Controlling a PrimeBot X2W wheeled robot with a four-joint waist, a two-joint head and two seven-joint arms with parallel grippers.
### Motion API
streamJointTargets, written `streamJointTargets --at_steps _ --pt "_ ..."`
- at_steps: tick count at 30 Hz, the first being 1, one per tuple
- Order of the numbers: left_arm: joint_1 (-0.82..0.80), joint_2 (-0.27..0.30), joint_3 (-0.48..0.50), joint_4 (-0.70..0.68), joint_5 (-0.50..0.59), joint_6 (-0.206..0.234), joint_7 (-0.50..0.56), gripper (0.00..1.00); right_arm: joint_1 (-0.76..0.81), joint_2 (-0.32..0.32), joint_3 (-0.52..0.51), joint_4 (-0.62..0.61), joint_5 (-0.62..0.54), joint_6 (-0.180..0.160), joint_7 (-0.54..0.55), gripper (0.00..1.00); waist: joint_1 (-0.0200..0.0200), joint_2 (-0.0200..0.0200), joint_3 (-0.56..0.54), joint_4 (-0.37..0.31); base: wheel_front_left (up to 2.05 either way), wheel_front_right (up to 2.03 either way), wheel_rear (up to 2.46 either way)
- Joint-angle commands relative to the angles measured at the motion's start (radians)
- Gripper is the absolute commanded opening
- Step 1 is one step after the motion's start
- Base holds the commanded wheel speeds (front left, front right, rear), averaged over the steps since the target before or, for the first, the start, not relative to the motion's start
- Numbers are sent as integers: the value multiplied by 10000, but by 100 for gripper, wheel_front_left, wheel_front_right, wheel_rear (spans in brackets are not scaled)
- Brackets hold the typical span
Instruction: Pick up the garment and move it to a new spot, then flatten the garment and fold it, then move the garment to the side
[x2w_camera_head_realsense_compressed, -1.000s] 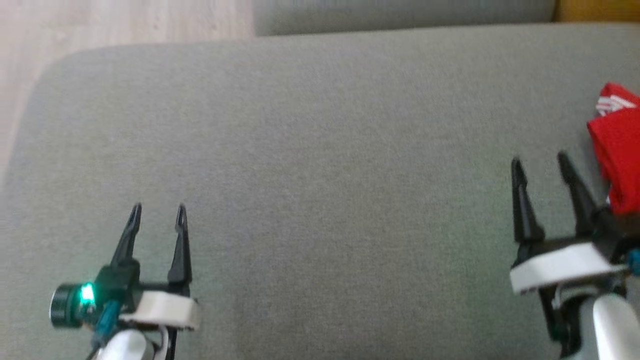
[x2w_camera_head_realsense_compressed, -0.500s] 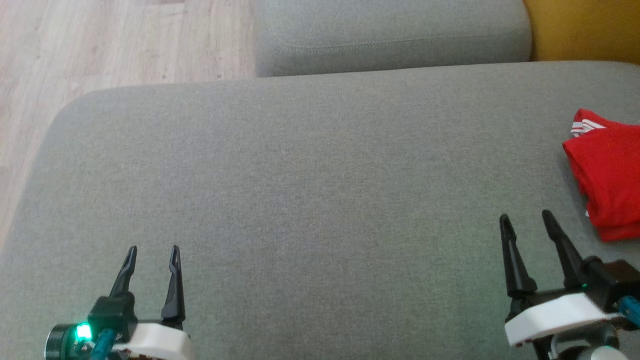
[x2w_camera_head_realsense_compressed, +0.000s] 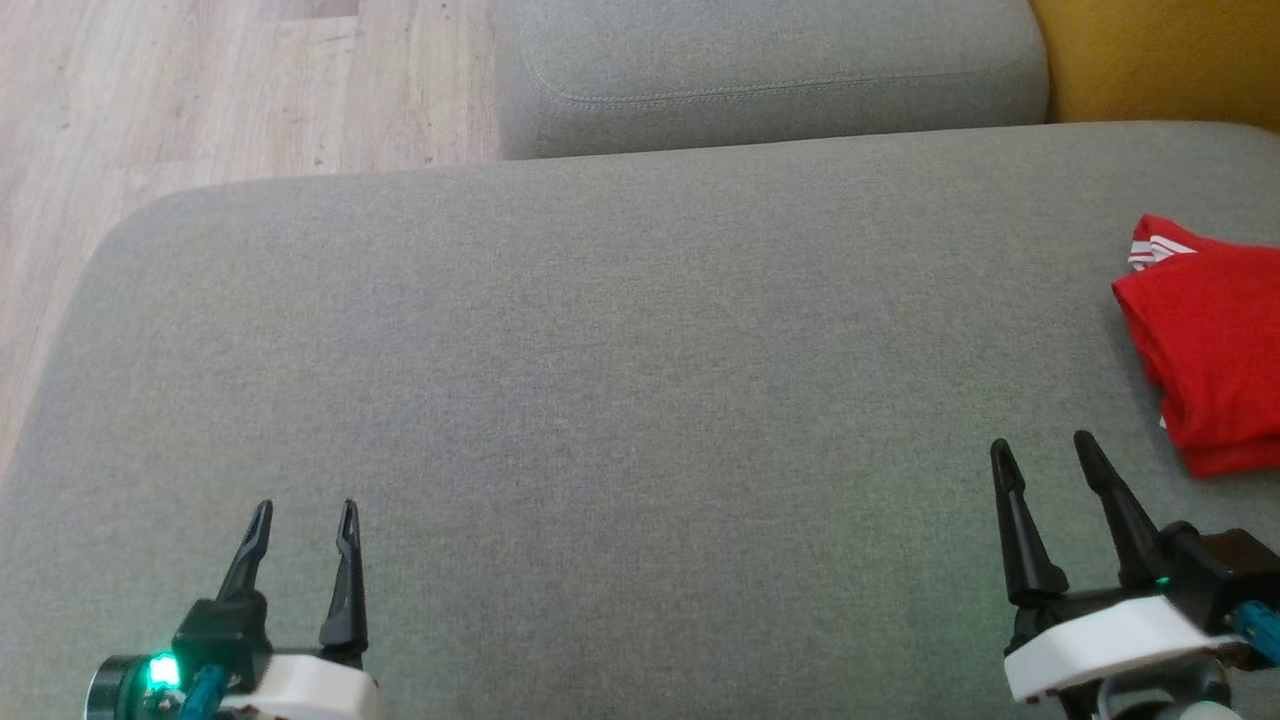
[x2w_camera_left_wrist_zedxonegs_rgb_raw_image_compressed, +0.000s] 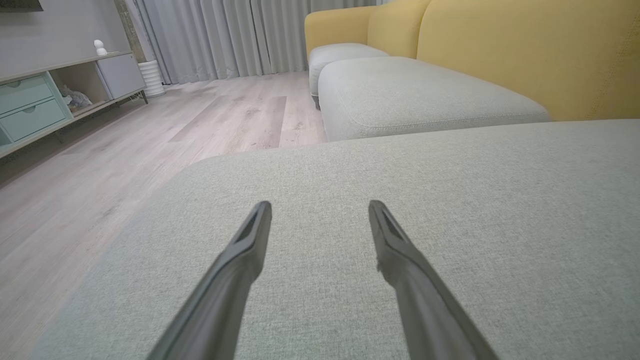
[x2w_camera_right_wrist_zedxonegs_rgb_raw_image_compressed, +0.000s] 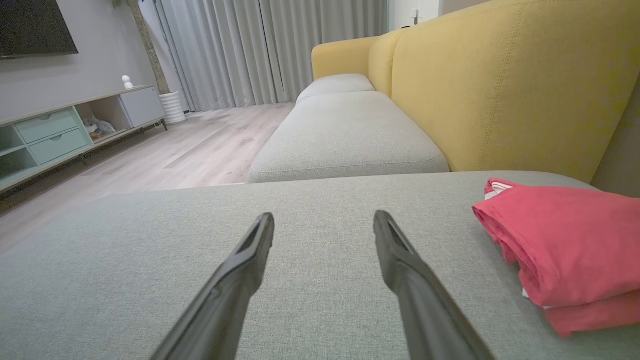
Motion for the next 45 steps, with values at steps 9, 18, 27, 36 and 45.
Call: streamJointTargets --at_steps 9,18,27,36,45 --pt "-358 339 378 -340 -51 174 45 100 -264 -51 277 -364 142 -7 21 100 0 0 1 -28 0 0 0" --pt "42 -89 -110 253 -5 159 72 0 20 6 22 398 195 0 86 0 0 0 -12 -42 0 0 0" --pt "-8 -331 214 322 -850 -122 211 0 -144 -70 37 651 1276 -1 61 0 0 0 -16 -25 0 0 0" --pt "-118 -523 531 425 -1625 -414 348 0 -343 -131 38 877 2261 -1 55 0 0 0 -23 -11 0 0 0" --pt "-235 -745 894 529 -2494 -738 505 0 -549 -186 23 1112 3357 -2 57 0 0 0 -30 6 0 0 0"
